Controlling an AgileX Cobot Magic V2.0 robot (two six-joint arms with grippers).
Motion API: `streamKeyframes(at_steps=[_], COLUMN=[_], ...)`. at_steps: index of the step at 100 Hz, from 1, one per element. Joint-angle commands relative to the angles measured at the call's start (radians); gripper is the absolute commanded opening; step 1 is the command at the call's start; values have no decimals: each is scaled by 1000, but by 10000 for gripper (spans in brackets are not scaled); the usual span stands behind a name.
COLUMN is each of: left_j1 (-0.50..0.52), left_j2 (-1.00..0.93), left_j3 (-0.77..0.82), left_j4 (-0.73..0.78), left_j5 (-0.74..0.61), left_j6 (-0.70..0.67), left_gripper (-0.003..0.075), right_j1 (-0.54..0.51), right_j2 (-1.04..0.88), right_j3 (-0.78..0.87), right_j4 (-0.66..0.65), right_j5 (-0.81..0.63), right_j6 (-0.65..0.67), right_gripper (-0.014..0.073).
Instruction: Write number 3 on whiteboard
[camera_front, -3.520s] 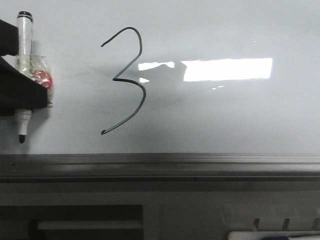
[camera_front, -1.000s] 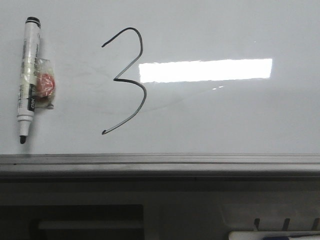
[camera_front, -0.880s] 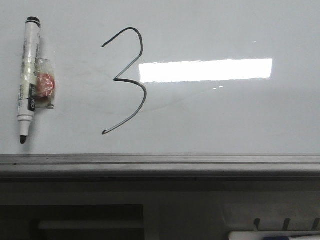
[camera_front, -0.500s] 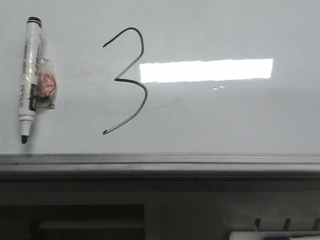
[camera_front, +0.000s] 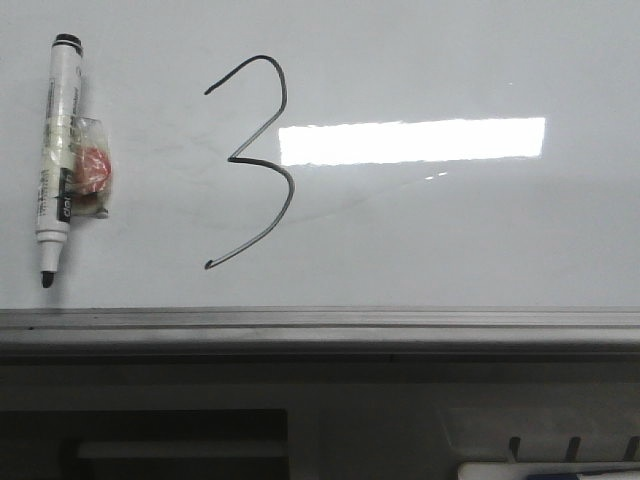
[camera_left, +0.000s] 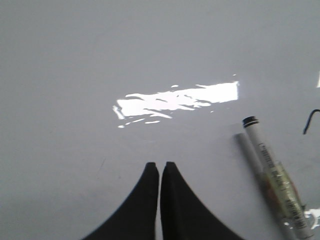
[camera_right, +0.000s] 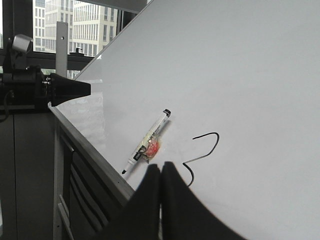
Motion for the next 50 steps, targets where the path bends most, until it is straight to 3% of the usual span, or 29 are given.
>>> streamKeyframes(at_steps=[1, 25, 46, 50], left_j1=[50, 161, 170, 170], left_j2=[-31, -122, -122, -122], left_j3=[15, 134, 132, 134], left_j4=[76, 70, 70, 70], left_j5=[-74, -62, 231, 233], left_j6=[-76, -87, -87, -87], left_gripper=[-21, -21, -21, -21], right_j1=[-5, -5, -5, -5], right_j2=[8, 8, 8, 8], right_j3=[-27, -27, -27, -27], right_j4=[-8, -8, -8, -8], right_j5=[-69, -69, -69, -69], right_j6=[0, 0, 0, 0], right_gripper=[-62, -62, -62, -62])
